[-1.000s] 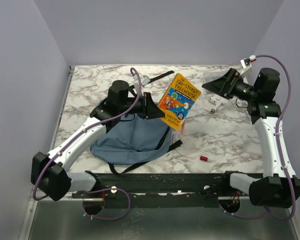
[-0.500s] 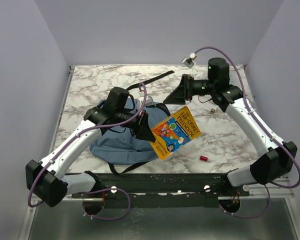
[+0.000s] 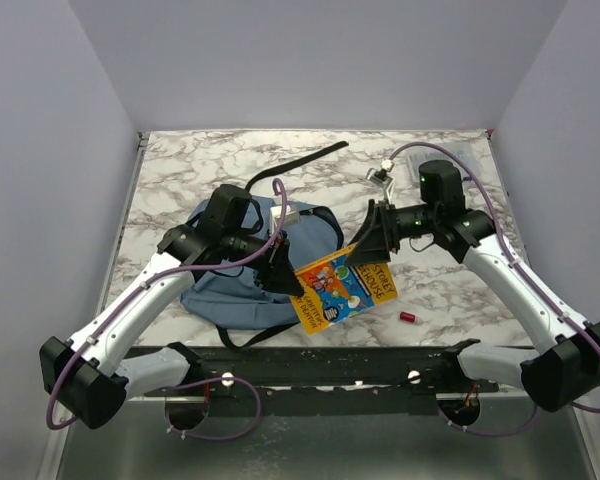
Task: Pack the student bag
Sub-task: Pick up the book from the center of the board.
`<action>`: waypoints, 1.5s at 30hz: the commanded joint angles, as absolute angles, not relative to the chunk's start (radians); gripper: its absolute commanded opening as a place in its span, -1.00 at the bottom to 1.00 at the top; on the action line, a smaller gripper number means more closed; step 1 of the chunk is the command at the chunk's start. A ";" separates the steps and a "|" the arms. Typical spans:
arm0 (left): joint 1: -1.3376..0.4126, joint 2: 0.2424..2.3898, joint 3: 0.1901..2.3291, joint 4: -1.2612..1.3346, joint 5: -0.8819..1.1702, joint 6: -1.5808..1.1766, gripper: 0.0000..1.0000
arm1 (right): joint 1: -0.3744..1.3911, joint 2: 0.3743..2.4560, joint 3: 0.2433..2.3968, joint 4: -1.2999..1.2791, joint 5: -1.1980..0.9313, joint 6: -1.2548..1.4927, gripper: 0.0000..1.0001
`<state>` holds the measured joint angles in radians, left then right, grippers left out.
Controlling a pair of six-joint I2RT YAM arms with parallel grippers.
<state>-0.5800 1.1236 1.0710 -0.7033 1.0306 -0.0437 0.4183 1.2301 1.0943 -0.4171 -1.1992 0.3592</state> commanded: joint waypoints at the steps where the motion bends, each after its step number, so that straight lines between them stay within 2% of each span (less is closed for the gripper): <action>1: -0.580 1.079 1.079 -0.679 1.062 -0.005 -1.00 | 0.422 1.165 1.058 -0.461 -1.254 0.337 0.76; 6: -0.578 1.057 1.089 -0.685 1.079 0.025 -1.00 | 0.421 1.099 0.961 -0.365 -1.262 0.417 0.72; 13: -0.578 1.060 1.113 -0.686 1.125 0.022 -1.00 | 0.421 1.024 0.814 -0.154 -1.327 0.580 0.37; 16: -0.578 1.067 1.114 -0.686 1.121 0.021 -1.00 | 0.422 0.988 0.769 -0.069 -1.334 0.657 0.16; 19: -0.578 1.069 1.122 -0.686 1.120 0.018 -1.00 | 0.422 0.961 0.735 -0.044 -1.346 0.679 0.07; 21: -0.577 1.074 1.132 -0.686 1.118 0.012 -1.00 | 0.422 0.951 0.719 -0.030 -1.345 0.690 -0.17; 24: -0.577 1.088 1.149 -0.686 1.068 0.005 -1.00 | 0.421 0.952 0.721 -0.022 -1.336 0.690 -0.87; 25: -0.577 1.092 1.152 -0.685 1.017 -0.030 -0.89 | 0.421 0.952 0.736 -0.042 -1.321 0.675 -0.99; 26: -0.575 1.094 1.155 -0.685 0.975 -0.037 -0.74 | 0.422 0.951 0.758 -0.100 -1.281 0.644 -0.99; 29: -0.569 1.091 1.160 -0.681 0.791 -0.073 -0.12 | 0.421 0.951 0.873 -0.321 -1.013 0.530 -0.99; 31: -0.566 1.082 1.153 -0.654 0.619 -0.125 0.13 | 0.422 0.947 0.958 -0.470 -0.728 0.511 -0.99; 35: -0.561 1.046 1.100 -0.561 0.318 -0.297 0.27 | 0.422 0.935 1.089 -0.621 -0.203 0.544 -0.99; 39: -0.590 1.029 1.009 -0.413 0.230 -0.467 0.35 | 0.421 0.926 1.165 -0.708 0.191 0.555 -0.99; 42: -0.692 1.091 1.005 -0.382 0.117 -0.485 0.38 | 0.422 0.914 1.199 -0.743 0.318 0.544 -0.99; 45: -0.785 1.198 1.045 -0.391 0.035 -0.485 0.39 | 0.422 0.885 1.220 -0.753 0.298 0.528 -0.99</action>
